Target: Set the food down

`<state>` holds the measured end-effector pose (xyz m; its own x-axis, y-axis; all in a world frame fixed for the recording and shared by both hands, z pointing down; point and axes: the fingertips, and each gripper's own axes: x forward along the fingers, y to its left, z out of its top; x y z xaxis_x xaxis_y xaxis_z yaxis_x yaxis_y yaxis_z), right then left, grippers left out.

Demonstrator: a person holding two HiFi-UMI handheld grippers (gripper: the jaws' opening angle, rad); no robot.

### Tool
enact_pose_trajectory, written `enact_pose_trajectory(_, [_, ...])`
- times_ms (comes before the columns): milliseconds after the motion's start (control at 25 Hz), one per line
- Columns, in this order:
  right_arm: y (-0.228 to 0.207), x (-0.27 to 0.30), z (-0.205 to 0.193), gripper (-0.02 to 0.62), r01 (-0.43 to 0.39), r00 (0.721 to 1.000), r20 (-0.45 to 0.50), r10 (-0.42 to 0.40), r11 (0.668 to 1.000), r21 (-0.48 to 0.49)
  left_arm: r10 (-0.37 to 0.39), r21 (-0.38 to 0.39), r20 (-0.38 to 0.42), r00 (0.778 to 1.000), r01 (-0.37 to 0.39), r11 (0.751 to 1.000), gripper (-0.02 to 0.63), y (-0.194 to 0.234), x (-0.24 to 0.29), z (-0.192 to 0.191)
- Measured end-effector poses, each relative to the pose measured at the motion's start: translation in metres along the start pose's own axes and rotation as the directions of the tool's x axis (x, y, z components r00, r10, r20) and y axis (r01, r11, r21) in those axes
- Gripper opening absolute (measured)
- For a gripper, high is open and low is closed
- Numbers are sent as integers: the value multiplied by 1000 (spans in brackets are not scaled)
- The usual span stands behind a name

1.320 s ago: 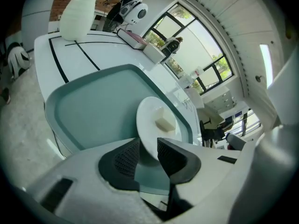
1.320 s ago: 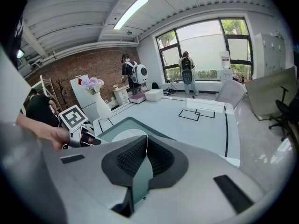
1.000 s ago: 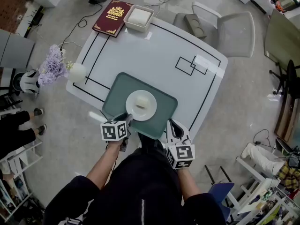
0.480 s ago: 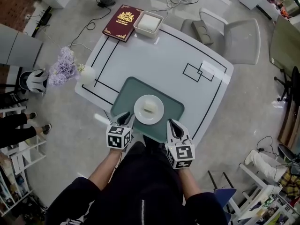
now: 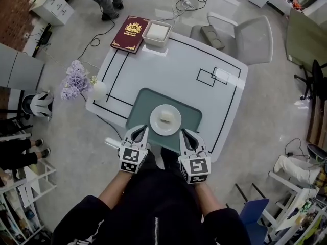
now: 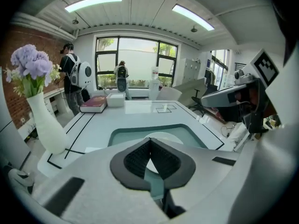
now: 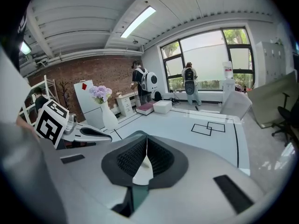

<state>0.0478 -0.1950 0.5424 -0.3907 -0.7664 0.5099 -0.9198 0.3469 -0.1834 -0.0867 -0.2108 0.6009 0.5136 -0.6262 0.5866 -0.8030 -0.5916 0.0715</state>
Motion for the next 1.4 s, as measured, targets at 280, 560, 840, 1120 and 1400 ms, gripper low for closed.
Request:
enact_pose_trajectory(280, [27, -31, 8, 11, 119, 988, 91, -126, 990, 75, -140, 146, 118, 983, 122, 982, 6, -20, -34, 30])
enact_pose_trajectory(560, [65, -56, 17, 11, 205, 957, 194, -218, 975, 85, -199, 196, 217, 956, 157, 968, 6, -13, -83, 61])
enact_pose_trajectory(840, [107, -77, 14, 9, 258, 933, 238, -269, 963, 80, -246, 197, 244, 938, 200, 960, 6, -14, -116, 55])
enact_pose_trajectory(1120, [132, -96, 7, 9, 285, 915, 265, -303, 953, 106, -277, 219, 240, 930, 225, 949, 6, -21, -145, 42])
enact_pose_trajectory(1400, [149, -108, -5, 9, 298, 908, 274, -318, 948, 113, -301, 234, 256, 919, 244, 941, 6, -25, -166, 33])
